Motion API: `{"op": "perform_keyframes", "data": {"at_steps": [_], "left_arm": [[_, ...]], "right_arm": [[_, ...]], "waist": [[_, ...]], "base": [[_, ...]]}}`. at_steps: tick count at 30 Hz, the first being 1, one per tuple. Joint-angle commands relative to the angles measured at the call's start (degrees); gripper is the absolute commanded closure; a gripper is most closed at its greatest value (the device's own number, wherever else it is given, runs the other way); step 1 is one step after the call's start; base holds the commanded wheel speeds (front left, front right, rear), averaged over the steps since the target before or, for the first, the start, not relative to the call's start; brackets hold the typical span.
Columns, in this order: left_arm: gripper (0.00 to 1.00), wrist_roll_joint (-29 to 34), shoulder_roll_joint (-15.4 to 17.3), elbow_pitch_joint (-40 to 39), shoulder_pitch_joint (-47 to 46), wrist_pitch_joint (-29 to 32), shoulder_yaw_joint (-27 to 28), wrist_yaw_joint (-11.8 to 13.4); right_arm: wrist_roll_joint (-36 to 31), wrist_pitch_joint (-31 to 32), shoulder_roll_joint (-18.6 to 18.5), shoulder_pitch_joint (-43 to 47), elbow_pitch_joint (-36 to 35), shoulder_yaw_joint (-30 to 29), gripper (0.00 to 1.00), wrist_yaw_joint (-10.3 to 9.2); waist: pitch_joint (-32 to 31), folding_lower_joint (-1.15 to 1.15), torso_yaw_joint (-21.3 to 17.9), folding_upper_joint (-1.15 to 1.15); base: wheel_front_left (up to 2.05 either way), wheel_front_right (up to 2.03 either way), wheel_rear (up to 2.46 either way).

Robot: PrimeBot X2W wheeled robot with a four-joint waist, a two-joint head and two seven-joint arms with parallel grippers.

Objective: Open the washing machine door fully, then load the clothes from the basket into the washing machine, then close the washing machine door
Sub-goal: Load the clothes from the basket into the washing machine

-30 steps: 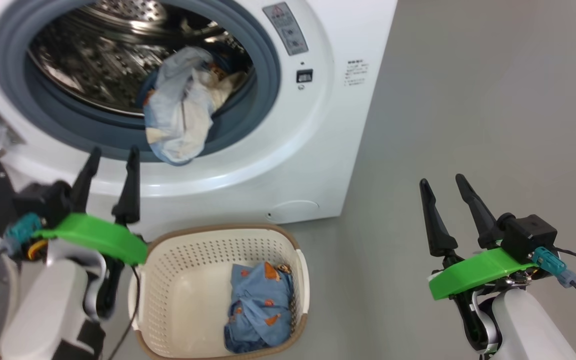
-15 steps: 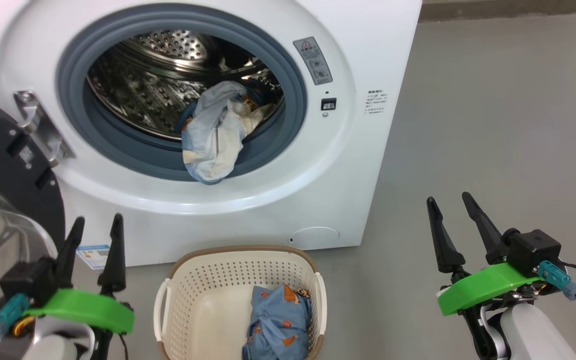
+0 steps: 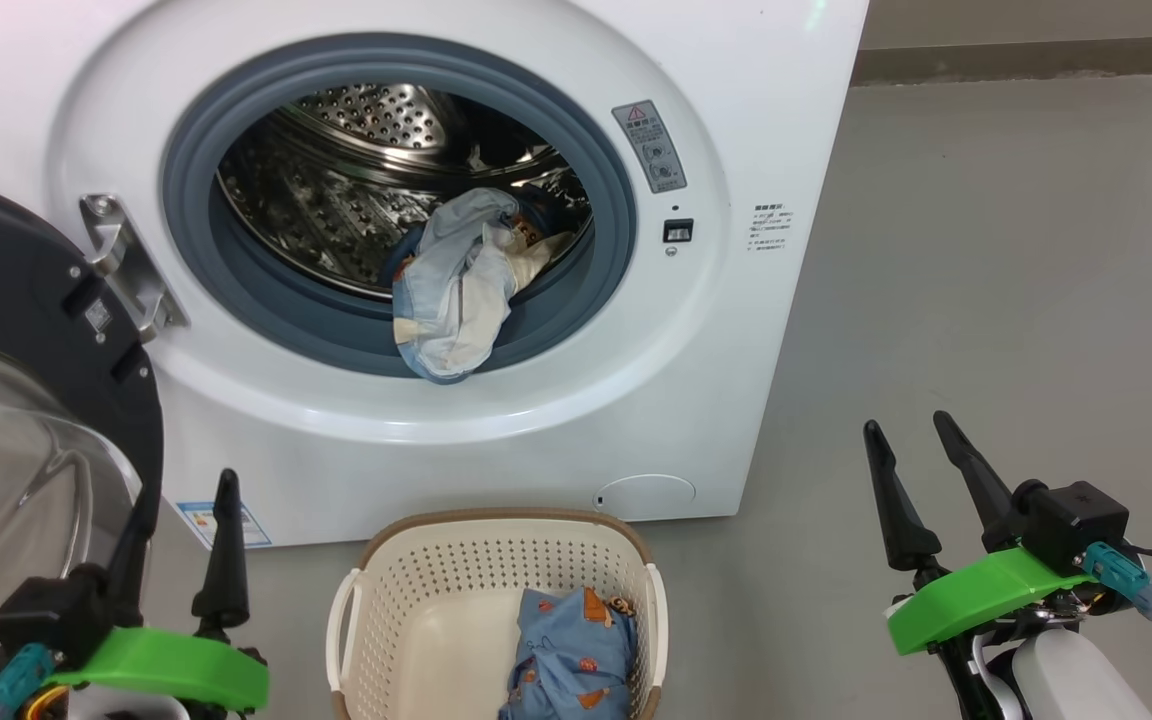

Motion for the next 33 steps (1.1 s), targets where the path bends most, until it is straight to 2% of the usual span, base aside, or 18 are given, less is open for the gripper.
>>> {"op": "perform_keyframes", "data": {"at_steps": [1, 23, 33], "left_arm": [[0.0, 0.2, 1.2, -1.9, -0.5, -0.4, 2.3, 0.4], [0.0, -0.6, 1.0, -2.1, -0.1, -0.4, 1.8, 0.7], [0.0, -1.5, 1.0, -0.7, -2.4, 2.6, 0.5, 0.0]], "right_arm": [[0.7, -0.5, -0.6, -0.7, -1.4, 1.4, 0.0, 0.25], [0.7, -0.5, -1.1, -0.9, -1.1, 2.3, 0.0, 0.25], [0.5, -0.5, -0.9, -1.7, -1.4, 2.6, 0.0, 0.25]], "waist": [[0.1, 0.0, 0.0, 0.0], [0.7, 0.0, -0.9, 0.0], [2.0, 0.0, -3.5, 0.0]], "base": [[0.0, 0.0, 0.0], [0.0, 0.0, 0.0], [0.0, 0.0, 0.0]]}}
